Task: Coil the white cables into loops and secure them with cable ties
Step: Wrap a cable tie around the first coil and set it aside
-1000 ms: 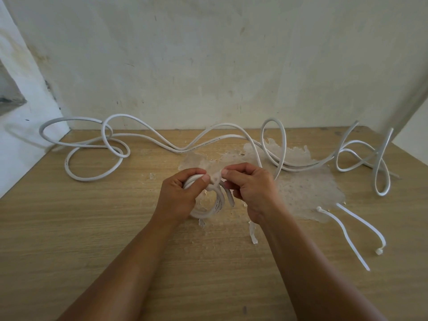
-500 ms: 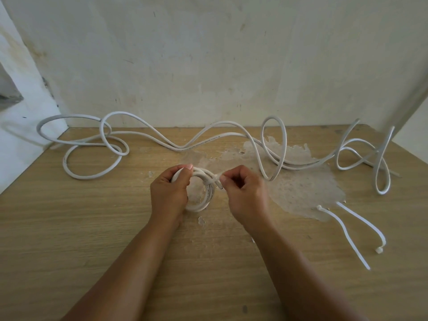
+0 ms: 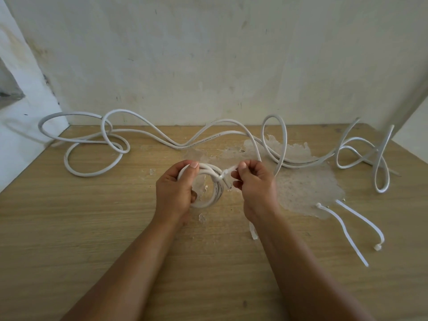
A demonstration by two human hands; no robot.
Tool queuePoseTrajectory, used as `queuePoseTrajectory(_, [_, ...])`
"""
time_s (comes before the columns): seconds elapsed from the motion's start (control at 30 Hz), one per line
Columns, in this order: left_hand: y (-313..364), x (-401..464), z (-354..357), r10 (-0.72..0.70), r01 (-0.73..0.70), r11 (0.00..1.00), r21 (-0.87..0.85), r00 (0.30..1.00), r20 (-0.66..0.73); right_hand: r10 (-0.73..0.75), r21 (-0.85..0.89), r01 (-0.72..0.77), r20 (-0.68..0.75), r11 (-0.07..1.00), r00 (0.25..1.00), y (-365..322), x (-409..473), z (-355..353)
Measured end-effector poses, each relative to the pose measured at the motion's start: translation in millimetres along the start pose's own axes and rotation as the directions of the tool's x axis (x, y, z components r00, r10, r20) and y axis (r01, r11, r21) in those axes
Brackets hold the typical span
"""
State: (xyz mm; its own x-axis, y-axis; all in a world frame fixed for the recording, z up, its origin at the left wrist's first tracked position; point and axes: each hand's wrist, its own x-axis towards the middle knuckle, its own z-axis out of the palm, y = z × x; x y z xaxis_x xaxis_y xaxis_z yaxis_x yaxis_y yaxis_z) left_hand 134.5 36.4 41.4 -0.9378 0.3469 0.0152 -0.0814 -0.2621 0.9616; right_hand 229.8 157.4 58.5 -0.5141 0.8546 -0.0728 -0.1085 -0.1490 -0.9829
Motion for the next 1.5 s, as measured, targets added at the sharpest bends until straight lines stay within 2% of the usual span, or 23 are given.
queuePoseTrajectory(0.07, [0.9, -1.4, 0.7, -0.012, 0.015, 0.998, -0.055, 0.999, 0.053, 0.105, 0.091, -0.108, 0.041, 0.990, 0.994, -2.2, 0.4, 0.2])
queuePoseTrajectory(0.13, [2.3, -0.9, 0.0, -0.006, 0.010, 0.998, -0.068, 0.998, 0.066, 0.144, 0.142, -0.158, 0.103, 0.977, 0.984, -6.9, -2.2, 0.3])
queuePoseTrajectory(0.17, [2.3, 0.0, -0.9, 0.003, 0.000, 0.998, -0.057, 0.999, 0.051, 0.131, 0.129, -0.146, 0.118, 0.981, 0.984, -9.0, -4.6, 0.7])
queuePoseTrajectory(0.27, [0.7, 3.2, -3.4, 0.022, -0.023, 0.999, -0.032, 1.000, -0.015, -0.007, -0.044, 0.012, 0.102, 0.999, 0.995, -8.9, -12.2, 2.6])
queuePoseTrajectory(0.33, [-1.1, 3.7, -2.4, 0.012, -0.014, 0.999, -0.043, 0.999, -0.047, -0.078, -0.082, 0.086, 0.101, 0.993, 0.992, -7.2, -15.5, 4.4])
queuePoseTrajectory(0.43, [-1.2, 2.5, 1.0, -0.007, 0.003, 0.997, -0.076, 0.999, -0.054, -0.074, -0.073, 0.085, 0.141, 0.994, 0.987, -5.3, -15.1, 6.3])
queuePoseTrajectory(0.57, [-1.4, 1.5, 0.4, 0.009, -0.009, 0.999, -0.042, 1.000, -0.011, -0.009, -0.151, 0.026, 0.115, 0.988, 0.993, -5.3, -9.4, 6.6])
queuePoseTrajectory(0.63, [-0.6, 2.2, -0.4, 0.002, -0.003, 1.000, -0.027, 1.000, -0.018, -0.068, -0.201, 0.092, 0.124, 0.975, 0.990, -2.8, -9.0, 5.2])
queuePoseTrajectory(0.67, [0.3, 2.4, -0.1, 0.002, -0.002, 1.000, -0.018, 1.000, -0.023, -0.147, -0.250, 0.174, 0.124, 0.952, 0.981, -1.0, -10.7, 4.4])
queuePoseTrajectory(0.73, [2.1, 2.3, 1.3, 0.016, -0.016, 1.000, 0.004, 0.999, -0.031, -0.359, -0.360, 0.383, 0.135, 0.851, 0.923, 3.2, -16.2, 4.4])
queuePoseTrajectory(0.8, [2.0, 1.3, 1.9, 0.049, -0.048, 0.999, 0.027, 0.998, -0.036, -0.557, -0.421, 0.568, 0.163, 0.708, 0.815, 8.3, -17.9, 5.3])
queuePoseTrajectory(0.87, [0.5, -0.4, 2.4, 0.107, -0.105, 0.992, 0.073, 0.994, -0.030, -0.696, -0.446, 0.689, 0.180, 0.572, 0.695, 14.0, -14.8, 4.5])
queuePoseTrajectory(0.97, [-2.0, -2.0, 6.6, 0.169, -0.160, 0.976, 0.149, 0.984, -0.051, -0.792, -0.445, 0.784, 0.229, 0.432, 0.566, 20.7, -13.9, 4.2])
queuePoseTrajectory(1.03, [-2.3, -1.0, 9.2, 0.176, -0.161, 0.970, 0.181, 0.981, -0.075, -0.802, -0.437, 0.811, 0.272, 0.389, 0.531, 26.0, -17.3, 6.7])
queuePoseTrajectory(1.17, [-2.4, -0.4, 10.4, 0.132, -0.121, 0.978, 0.170, 0.990, -0.054, -0.760, -0.411, 0.773, 0.243, 0.483, 0.604, 23.5, -13.9, 7.0])
queuePoseTrajectory(1.23, [-1.1, -0.5, 9.9, 0.099, -0.090, 0.980, 0.176, 0.994, -0.045, -0.675, -0.381, 0.695, 0.211, 0.609, 0.707, 15.6, -13.6, 5.2])
queuePoseTrajectory(1.3, [-0.1, -0.8, 8.4, 0.055, -0.051, 0.988, 0.145, 0.998, -0.021, -0.486, -0.323, 0.513, 0.166, 0.795, 0.858, 7.0, -13.3, 3.9])
queuePoseTrajectory(1.33, [0.7, -1.3, 7.5, 0.035, -0.035, 0.992, 0.120, 0.999, 0.002, -0.390, -0.289, 0.415, 0.144, 0.863, 0.910, 3.0, -12.1, 3.1])
queuePoseTrajectory(1.4, [3.1, -2.6, 6.7, 0.027, -0.033, 0.996, 0.083, 0.997, 0.069, -0.237, -0.191, 0.256, 0.116, 0.948, 0.965, -3.9, -7.2, 0.8])
queuePoseTrajectory(1.5, [5.7, -3.2, 6.8, 0.041, -0.046, 0.998, 0.040, 0.990, 0.136, -0.052, -0.015, 0.055, 0.150, 0.998, 0.987, -10.5, -2.6, -0.4])
